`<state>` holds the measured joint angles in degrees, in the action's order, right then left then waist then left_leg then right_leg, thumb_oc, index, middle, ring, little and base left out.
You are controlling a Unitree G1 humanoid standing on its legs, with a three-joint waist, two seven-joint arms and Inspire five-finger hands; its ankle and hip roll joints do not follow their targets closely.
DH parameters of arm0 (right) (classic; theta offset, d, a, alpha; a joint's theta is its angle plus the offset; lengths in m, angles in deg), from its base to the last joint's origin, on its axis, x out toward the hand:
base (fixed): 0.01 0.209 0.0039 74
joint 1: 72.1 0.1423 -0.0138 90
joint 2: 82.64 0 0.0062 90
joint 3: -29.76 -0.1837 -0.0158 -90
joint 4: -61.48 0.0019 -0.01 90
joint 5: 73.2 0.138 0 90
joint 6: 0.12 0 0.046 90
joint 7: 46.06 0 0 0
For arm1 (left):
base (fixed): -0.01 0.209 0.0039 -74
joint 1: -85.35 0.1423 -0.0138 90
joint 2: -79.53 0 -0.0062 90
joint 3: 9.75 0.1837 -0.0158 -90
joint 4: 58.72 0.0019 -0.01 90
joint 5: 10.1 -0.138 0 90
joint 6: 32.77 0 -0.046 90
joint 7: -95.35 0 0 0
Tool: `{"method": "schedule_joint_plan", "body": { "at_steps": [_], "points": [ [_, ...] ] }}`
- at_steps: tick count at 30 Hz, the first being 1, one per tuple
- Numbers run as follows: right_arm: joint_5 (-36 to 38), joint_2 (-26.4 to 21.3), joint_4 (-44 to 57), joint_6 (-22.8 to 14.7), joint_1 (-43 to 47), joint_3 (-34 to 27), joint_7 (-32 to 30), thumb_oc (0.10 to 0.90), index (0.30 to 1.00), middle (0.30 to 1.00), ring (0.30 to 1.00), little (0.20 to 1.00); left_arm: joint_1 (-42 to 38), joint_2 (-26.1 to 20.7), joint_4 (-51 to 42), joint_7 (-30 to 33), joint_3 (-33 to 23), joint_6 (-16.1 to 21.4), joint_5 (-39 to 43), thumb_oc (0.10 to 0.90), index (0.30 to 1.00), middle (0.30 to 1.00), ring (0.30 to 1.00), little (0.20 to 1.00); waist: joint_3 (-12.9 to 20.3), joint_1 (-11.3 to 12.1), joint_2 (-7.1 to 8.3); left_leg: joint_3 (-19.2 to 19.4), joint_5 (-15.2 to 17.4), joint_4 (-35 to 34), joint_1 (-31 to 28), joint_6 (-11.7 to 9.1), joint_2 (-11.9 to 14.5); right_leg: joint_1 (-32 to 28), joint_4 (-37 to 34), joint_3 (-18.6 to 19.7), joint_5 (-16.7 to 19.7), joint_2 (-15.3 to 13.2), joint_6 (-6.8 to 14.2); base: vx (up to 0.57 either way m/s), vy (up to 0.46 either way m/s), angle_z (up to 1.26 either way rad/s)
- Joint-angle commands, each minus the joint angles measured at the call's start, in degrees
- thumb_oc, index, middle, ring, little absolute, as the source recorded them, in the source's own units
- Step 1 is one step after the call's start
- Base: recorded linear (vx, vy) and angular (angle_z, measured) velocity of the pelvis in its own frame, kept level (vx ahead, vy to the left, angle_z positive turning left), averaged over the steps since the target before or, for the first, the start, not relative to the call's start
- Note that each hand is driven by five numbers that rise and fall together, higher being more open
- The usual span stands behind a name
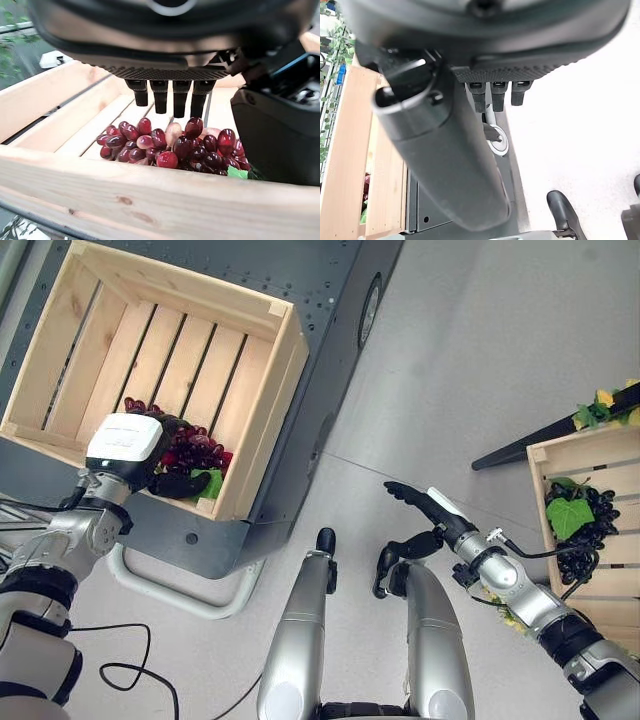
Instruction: Pick up the fruits from the basket on one side to the basket on the other side
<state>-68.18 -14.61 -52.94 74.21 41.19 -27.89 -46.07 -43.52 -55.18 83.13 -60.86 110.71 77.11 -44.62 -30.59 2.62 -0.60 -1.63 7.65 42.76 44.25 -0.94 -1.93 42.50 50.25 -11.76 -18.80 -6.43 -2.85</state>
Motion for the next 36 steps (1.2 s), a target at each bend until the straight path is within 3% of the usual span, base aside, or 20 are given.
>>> {"method": "schedule_joint_plan", "body": {
  "at_steps": [1, 6, 16, 26, 27, 28, 36],
  "points": [
    [1.94, -1.55, 5.94, -6.06, 0.97, 0.39, -3.24, 0.800, 0.900, 0.900, 0.900, 0.900, -1.64, -7.66, 0.12, -1.12, 1.27, -2.42, -5.87, 0.800, 0.900, 0.900, 0.900, 0.900, 0.79, 0.07, 1.08, 3.20, 5.75, -0.12, -4.03, 2.51, -1.82, -5.09, -1.96, 1.61, 0.08, 1.22, 0.84, 0.00, 0.000, 0.00],
    [2.76, -1.34, 4.96, -6.48, 2.53, 1.69, -4.24, 0.800, 0.900, 0.900, 0.900, 0.900, -5.81, -8.19, 2.04, -3.68, 7.92, -6.93, -10.01, 0.800, 0.900, 0.900, 0.900, 0.900, 0.79, -0.06, 1.83, 3.08, 5.48, -0.19, -2.94, 2.41, -1.49, -4.00, -1.77, 1.12, 0.26, 1.15, 0.94, 0.00, 0.000, 0.00],
    [4.15, 0.22, 3.30, -6.01, 5.78, 3.95, -5.31, 0.800, 0.900, 0.900, 0.900, 0.900, -12.20, -5.56, 6.18, -9.58, 17.41, -10.68, -19.86, 0.800, 0.900, 0.900, 0.900, 0.900, 0.79, -0.44, 3.04, 2.71, 4.73, -0.44, -0.44, 2.08, -1.02, -1.51, -1.09, 0.60, 0.44, 1.19, 1.11, 0.00, -0.010, 0.00],
    [5.56, 1.82, 2.13, -8.35, 7.08, 4.72, -7.89, 0.800, 0.900, 0.900, 0.900, 0.900, -17.97, -1.95, 13.37, -13.88, 25.39, -10.64, -24.82, 0.800, 0.900, 0.900, 0.900, 0.900, 0.79, -1.47, 4.84, 2.60, 3.37, -2.17, 1.14, 1.85, -0.46, 0.33, -1.98, -0.14, 1.43, 1.28, 1.54, -0.01, -0.020, 0.03],
    [5.68, 1.90, 2.01, -8.46, 7.17, 4.65, -7.97, 0.800, 0.900, 0.900, 0.900, 0.900, -17.98, -1.73, 13.45, -14.34, 25.58, -11.18, -25.02, 0.445, 0.368, 0.368, 0.368, 0.368, 0.79, -1.51, 4.86, 2.60, 3.29, -2.31, 1.19, 1.83, -0.45, 0.38, -2.10, -0.15, 1.49, 1.27, 1.55, 0.00, 0.000, 0.00],
    [5.84, 1.99, 1.83, -8.62, 7.30, 4.58, -8.07, 0.800, 0.900, 0.900, 0.900, 0.900, -17.96, -1.49, 13.56, -14.85, 25.76, -11.77, -25.41, 0.400, 0.300, 0.300, 0.300, 0.300, 0.79, -1.55, 4.87, 2.60, 3.22, -2.47, 1.22, 1.80, -0.44, 0.40, -2.27, -0.17, 1.52, 1.27, 1.55, 0.00, 0.000, 0.00],
    [5.99, 2.48, 1.91, -9.42, 7.58, 4.48, -8.35, 0.800, 0.900, 0.900, 0.900, 0.900, -19.59, -0.94, 14.89, -14.67, 26.59, -15.35, -23.89, 0.400, 0.300, 0.300, 0.300, 0.300, 0.79, -1.61, 4.59, 2.55, 2.98, -3.51, -0.01, 1.64, -0.59, -0.94, -3.61, -0.31, 1.80, 1.09, 1.56, 0.00, 0.000, 0.00]
  ]
}}
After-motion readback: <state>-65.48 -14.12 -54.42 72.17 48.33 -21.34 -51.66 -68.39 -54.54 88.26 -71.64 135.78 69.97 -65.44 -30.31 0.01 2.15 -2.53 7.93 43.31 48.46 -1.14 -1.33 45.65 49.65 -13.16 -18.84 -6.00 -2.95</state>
